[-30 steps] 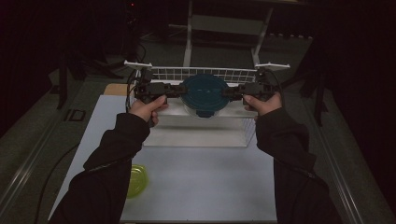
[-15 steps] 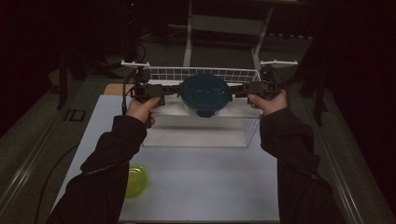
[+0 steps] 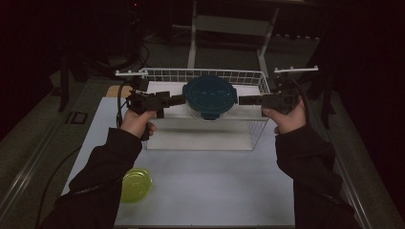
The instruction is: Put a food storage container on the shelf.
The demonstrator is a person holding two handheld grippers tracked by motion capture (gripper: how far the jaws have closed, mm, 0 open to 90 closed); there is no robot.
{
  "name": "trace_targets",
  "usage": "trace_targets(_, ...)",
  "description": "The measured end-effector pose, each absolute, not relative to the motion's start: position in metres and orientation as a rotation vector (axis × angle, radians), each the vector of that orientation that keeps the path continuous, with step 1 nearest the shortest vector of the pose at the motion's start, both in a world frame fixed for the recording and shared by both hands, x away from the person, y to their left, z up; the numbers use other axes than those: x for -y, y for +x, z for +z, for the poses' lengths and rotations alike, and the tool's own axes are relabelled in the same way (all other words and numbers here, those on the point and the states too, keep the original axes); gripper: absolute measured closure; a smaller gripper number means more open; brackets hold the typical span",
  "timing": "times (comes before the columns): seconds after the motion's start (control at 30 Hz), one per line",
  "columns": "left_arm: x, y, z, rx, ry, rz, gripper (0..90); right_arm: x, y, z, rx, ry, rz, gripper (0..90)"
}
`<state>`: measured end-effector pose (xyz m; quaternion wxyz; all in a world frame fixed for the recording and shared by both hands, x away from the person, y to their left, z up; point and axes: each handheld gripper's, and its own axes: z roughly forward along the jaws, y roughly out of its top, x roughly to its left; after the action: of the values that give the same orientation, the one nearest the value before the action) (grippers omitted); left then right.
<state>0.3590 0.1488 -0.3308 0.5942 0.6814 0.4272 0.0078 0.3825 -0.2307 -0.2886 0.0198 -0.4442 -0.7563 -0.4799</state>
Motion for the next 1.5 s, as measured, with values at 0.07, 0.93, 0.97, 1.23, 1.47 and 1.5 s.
trace_targets(0.07,-0.148,0.351,-0.331,-0.975,1.616,0.064,2.0,0.230,0.374,-0.289,2.369,-1.359,-1.509,54.7)
trace_targets(0.93,-0.142,0.283,-0.376,-0.914,1.672,0.063,0.0,0.161,0.328,-0.319,2.500,-1.089,-1.470,89.9)
trace_targets(0.97,-0.142,0.281,-0.378,-0.915,1.671,0.066,0.0,0.159,0.330,-0.320,2.499,-1.093,-1.469,89.9)
trace_targets(1.23,-0.139,0.269,-0.387,-0.891,1.709,0.115,0.0,0.152,0.349,-0.330,2.458,-1.156,-1.451,89.9)
trace_targets(1.47,-0.135,0.263,-0.390,-0.874,1.721,0.120,0.0,0.154,0.358,-0.330,2.441,-1.228,-1.478,89.9)
trace_targets(1.5,-0.135,0.263,-0.390,-0.871,1.722,0.126,0.0,0.154,0.360,-0.329,2.437,-1.238,-1.482,89.9)
